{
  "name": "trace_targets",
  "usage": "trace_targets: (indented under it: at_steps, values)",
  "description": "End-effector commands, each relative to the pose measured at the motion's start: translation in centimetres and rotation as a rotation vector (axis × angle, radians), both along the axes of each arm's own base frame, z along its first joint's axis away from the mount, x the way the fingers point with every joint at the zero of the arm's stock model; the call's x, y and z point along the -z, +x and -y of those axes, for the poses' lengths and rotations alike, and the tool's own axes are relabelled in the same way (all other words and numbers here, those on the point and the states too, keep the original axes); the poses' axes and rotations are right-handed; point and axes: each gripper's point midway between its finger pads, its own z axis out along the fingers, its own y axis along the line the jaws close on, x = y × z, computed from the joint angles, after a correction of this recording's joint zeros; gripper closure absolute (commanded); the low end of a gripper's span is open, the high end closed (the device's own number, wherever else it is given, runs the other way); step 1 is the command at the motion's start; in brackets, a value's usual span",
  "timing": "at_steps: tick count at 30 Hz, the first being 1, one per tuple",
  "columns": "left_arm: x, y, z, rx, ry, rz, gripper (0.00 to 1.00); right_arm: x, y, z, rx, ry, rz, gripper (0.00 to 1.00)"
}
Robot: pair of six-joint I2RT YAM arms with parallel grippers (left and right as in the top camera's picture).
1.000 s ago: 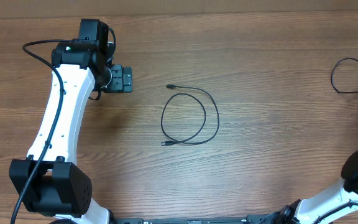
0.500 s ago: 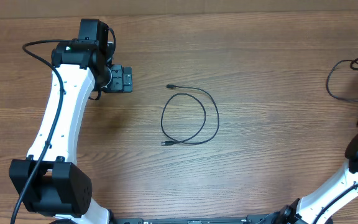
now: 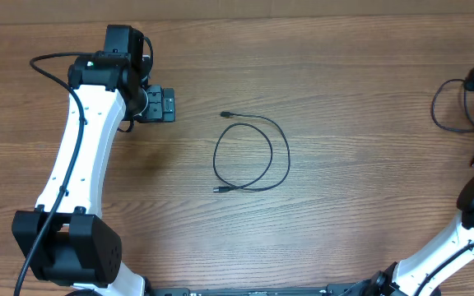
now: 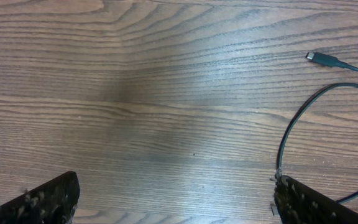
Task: Untangle cables
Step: 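Return the right gripper to the last black cable at table center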
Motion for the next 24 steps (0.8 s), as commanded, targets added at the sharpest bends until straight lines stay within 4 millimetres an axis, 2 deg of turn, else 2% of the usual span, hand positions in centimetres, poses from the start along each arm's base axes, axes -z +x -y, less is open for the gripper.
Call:
trace_targets:
  at_steps: [1, 3, 7, 9, 15, 19, 24]
  values:
    - [-0.3, 0.1, 0.3, 0.025, -0.002, 0.008, 0.00, -1.0, 0.8, -1.5, -0.020, 0.022, 0.019, 0.20]
    - [-0.3, 0.1, 0.3, 0.025, -0.002, 0.008, 0.00, -2.3, 1.3, -2.6, -0.041, 0.016, 0.030, 0.17]
    - [-0.2, 0.1, 0.3, 0.025, -0.002, 0.008, 0.00, -5.7, 2.4, -5.7, -0.100, -0.005, 0.067, 0.06]
    - [-0.2, 0.1, 0.3, 0.025, -0.002, 0.008, 0.00, -7.5, 2.8, -7.8, -0.138, -0.016, 0.088, 0.01]
    - [-0.2, 0.1, 0.3, 0.025, -0.002, 0.008, 0.00, -11.5, 2.8, -15.1, -0.265, -0.022, 0.114, 0.00]
    - [-0.2, 0.1, 0.3, 0.025, -0.002, 0.008, 0.01, -12.5, 1.7, -20.8, -0.380, 0.027, 0.091, 0.00]
    - [-0.2, 0.1, 0.3, 0.025, -0.002, 0.008, 0.00, -11.6, -0.2, -28.2, -0.548, 0.159, 0.016, 0.00]
